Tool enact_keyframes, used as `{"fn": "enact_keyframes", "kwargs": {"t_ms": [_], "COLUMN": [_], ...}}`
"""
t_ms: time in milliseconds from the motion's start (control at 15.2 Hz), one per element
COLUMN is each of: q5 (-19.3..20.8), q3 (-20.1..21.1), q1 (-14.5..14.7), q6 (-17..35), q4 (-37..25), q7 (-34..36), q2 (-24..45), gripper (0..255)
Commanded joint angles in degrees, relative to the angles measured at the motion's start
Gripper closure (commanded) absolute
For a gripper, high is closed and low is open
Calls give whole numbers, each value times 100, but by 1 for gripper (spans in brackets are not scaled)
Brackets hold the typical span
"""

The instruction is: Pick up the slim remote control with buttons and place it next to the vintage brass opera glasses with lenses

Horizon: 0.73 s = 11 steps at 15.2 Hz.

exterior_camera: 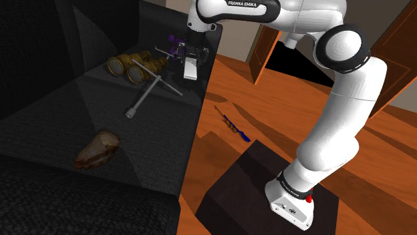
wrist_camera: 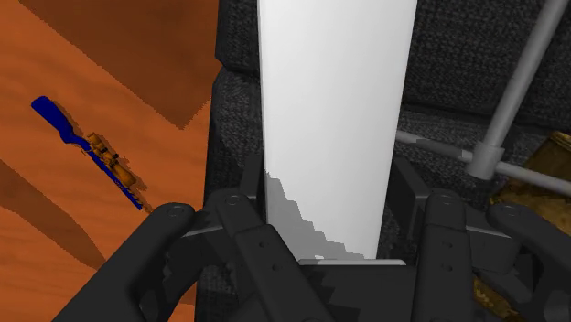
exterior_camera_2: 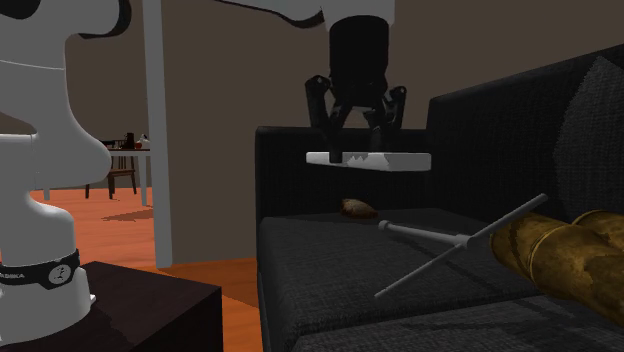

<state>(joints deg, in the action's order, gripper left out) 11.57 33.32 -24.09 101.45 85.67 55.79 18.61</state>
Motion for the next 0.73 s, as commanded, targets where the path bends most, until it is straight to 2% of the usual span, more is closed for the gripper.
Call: {"fn": "enact_keyframes", "kwargs": {"t_ms": [0, 660], "q5": [107, 163], "q3": [-99, -138], "q1": [-60, -122], "q6": [-123, 618], "q4": [-381, 323], "q7": [-212, -143], "q2": [269, 323], "gripper": [255, 255]}}
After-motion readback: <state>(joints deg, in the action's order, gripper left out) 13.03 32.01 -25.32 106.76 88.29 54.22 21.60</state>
